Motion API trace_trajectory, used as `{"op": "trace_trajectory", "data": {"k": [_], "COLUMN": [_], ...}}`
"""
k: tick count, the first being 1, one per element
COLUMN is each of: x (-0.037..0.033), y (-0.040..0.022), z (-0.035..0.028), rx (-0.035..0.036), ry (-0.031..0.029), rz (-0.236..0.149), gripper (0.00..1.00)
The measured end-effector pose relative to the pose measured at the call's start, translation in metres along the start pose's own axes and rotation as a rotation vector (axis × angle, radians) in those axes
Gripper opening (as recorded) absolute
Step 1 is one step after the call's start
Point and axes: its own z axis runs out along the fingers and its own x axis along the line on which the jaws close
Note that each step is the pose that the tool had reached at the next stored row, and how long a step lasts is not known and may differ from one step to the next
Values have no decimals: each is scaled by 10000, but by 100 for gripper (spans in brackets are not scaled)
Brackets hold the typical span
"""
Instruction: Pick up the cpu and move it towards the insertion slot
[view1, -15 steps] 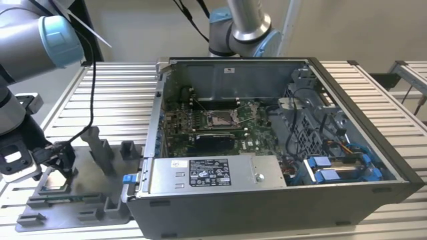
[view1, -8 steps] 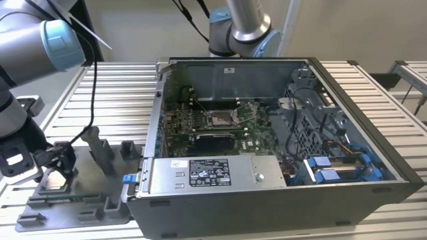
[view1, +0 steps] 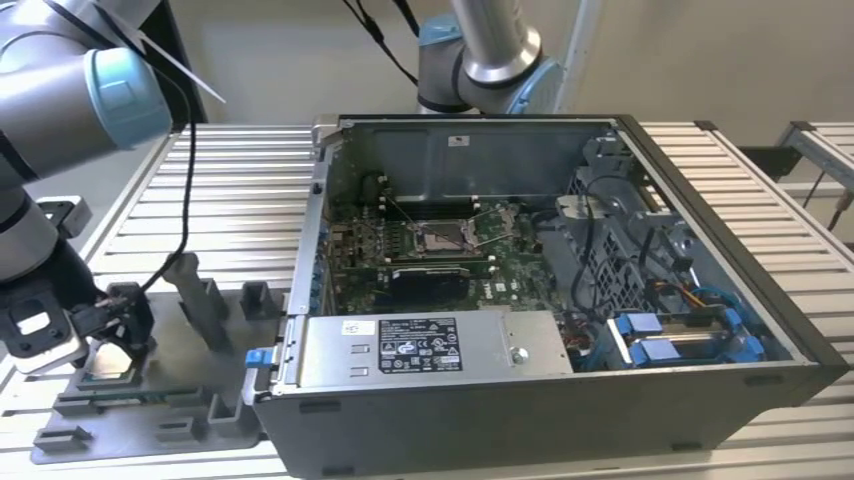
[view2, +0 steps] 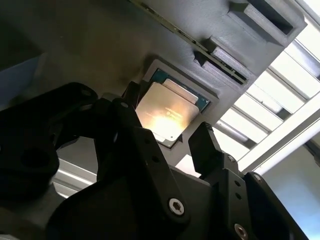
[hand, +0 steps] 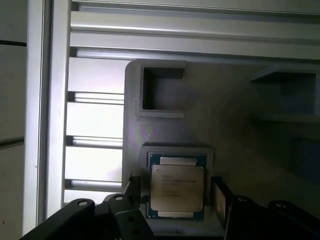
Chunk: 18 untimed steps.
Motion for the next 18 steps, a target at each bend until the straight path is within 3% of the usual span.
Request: {"op": "trace_trajectory", "data": {"k": [18], "x": [-1], "y": [17], "z": [15], "rx": [-2], "ry": [7], "rz": [-16], "gripper": [100]}}
